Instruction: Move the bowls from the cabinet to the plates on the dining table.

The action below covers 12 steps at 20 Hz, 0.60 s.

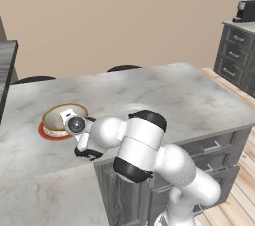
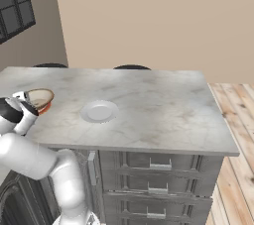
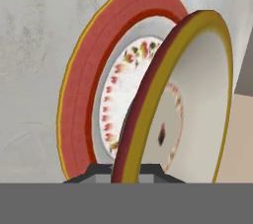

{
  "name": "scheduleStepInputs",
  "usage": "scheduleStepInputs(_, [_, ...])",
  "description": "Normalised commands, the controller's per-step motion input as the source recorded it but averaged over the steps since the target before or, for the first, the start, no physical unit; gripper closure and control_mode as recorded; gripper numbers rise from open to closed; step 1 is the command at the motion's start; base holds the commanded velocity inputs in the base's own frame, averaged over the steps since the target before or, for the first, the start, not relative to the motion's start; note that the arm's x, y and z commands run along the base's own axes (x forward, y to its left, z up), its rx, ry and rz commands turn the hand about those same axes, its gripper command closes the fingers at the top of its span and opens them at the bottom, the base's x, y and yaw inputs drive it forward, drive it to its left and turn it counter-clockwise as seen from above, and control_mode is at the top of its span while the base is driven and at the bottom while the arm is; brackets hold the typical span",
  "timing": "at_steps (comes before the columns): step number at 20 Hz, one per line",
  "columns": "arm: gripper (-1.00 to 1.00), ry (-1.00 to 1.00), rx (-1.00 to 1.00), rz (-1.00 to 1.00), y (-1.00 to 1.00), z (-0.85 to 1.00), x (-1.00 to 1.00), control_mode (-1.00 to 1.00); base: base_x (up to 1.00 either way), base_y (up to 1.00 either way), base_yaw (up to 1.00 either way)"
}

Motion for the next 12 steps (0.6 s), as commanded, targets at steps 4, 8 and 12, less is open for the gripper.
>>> scheduleStepInputs(4, [1.0, 0.07, 0.07, 0.02, 0.1, -0.33, 0.19, -1.0, 0.0, 0.0, 0.0])
scheduleStepInputs(8, [1.0, 0.07, 0.03, 0.03, 0.17, -0.39, 0.14, -1.0, 0.0, 0.0, 0.0])
scheduleStepInputs(12, [-1.0, 0.03, 0.01, 0.03, 0.28, -0.24, 0.04, -1.0, 0.0, 0.0, 0.0])
